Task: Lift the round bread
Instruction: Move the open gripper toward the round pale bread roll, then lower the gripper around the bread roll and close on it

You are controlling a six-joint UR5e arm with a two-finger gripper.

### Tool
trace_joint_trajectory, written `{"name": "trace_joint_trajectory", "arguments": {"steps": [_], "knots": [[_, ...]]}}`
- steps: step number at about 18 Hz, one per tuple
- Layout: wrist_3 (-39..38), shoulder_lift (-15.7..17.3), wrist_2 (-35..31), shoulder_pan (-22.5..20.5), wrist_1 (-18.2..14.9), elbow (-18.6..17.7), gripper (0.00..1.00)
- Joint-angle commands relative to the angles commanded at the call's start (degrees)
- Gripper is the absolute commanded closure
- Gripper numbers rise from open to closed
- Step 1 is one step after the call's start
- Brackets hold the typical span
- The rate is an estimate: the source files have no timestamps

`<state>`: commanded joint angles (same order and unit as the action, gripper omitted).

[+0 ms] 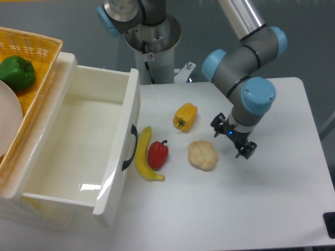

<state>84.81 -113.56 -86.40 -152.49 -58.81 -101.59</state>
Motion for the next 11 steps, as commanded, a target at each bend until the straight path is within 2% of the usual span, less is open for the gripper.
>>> {"name": "trace_joint_trajectory", "arguments": {"steps": [3, 11], "knots": [[0.09, 0.97, 0.0, -0.17, 0.97, -2.9, 0.0], [-0.96, 1.67, -0.09, 1.05, 2.03, -4.58, 0.0]]}}
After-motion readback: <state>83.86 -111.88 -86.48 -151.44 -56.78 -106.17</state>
